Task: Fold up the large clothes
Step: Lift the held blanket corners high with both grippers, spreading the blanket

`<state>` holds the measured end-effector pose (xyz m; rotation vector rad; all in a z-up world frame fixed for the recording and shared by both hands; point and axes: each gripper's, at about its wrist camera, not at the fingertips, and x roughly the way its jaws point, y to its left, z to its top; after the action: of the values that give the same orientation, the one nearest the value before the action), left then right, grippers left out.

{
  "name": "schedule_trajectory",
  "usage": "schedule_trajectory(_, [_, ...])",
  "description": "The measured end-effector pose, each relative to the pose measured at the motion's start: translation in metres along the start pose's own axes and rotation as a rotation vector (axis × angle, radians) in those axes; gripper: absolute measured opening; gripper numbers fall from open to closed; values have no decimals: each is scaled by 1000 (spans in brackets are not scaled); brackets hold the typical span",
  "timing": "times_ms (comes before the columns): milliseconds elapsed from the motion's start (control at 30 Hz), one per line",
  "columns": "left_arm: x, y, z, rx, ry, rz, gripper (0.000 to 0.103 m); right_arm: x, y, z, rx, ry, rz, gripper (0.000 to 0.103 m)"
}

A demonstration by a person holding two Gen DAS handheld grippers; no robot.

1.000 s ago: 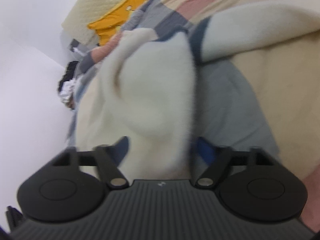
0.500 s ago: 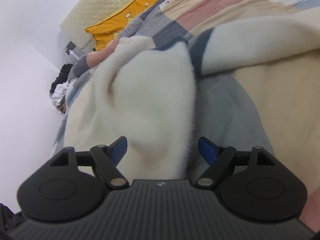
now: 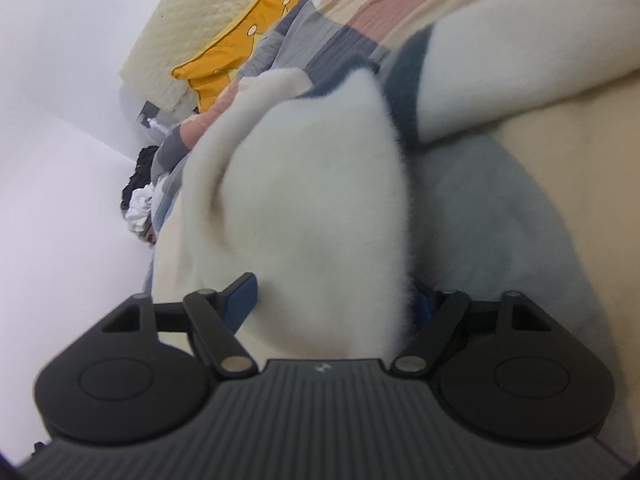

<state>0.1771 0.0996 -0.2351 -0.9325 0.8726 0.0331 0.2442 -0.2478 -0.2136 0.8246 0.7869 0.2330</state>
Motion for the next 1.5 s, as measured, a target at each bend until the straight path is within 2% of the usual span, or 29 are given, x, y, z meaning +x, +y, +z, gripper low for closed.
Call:
schedule_trajectory(33, [0, -1, 0, 11, -5, -1, 42, 3, 0, 0, 2, 14, 19, 61])
schedule_trajectory(67, [-1, -3, 0, 20, -11, -10, 37, 7, 0, 0, 9, 36, 39, 48])
schedule_trajectory(100, [-3, -5, 0, 30, -20, -20, 26, 9, -1, 0, 18, 53, 56, 28])
schedule_trajectory(167, [-7, -9, -1, 60, -41, -21, 13, 12, -2, -1, 39, 72, 91, 17])
schedule_trajectory(200, [-10, -10, -1, 70, -50, -22, 10, 11, 0, -1, 28, 64, 98, 13])
schedule_trajectory(267, [-21, -16, -2, 103, -80, -33, 9, 1, 9, 0, -19, 29, 136, 11])
schedule_trajectory(333, [-37, -22, -4, 144, -122, -59, 8, -15, 19, 2, -43, -21, 210, 11])
schedule_trajectory(433, [-71, -33, -6, 158, -185, -134, 8, -42, 36, 0, -100, -88, 305, 10])
schedule_trajectory(533, [-106, -42, -15, 181, -251, -212, 8, -65, 46, -5, -154, -111, 328, 10])
schedule_trajectory(667, [-143, -53, -23, 240, -293, -237, 8, -101, 63, -10, -222, -153, 359, 10])
schedule_trajectory(833, [-204, -74, -11, 278, -390, -320, 8, -152, 110, 6, -302, -240, 440, 10])
schedule_trajectory(1000, [-280, -121, 18, 328, -505, -414, 8, -207, 165, 31, -397, -338, 508, 10])
schedule_trajectory(1100, [-327, -158, 38, 340, -542, -427, 8, -238, 199, 51, -449, -376, 536, 10])
schedule_trajectory(1267, [-397, -222, 66, 367, -619, -478, 8, -296, 266, 75, -617, -457, 563, 10])
schedule_trajectory(1400, [-444, -281, 88, 391, -675, -504, 8, -341, 323, 104, -663, -527, 575, 10])
schedule_trajectory(1500, [-468, -319, 106, 386, -681, -541, 8, -367, 356, 122, -695, -585, 552, 11])
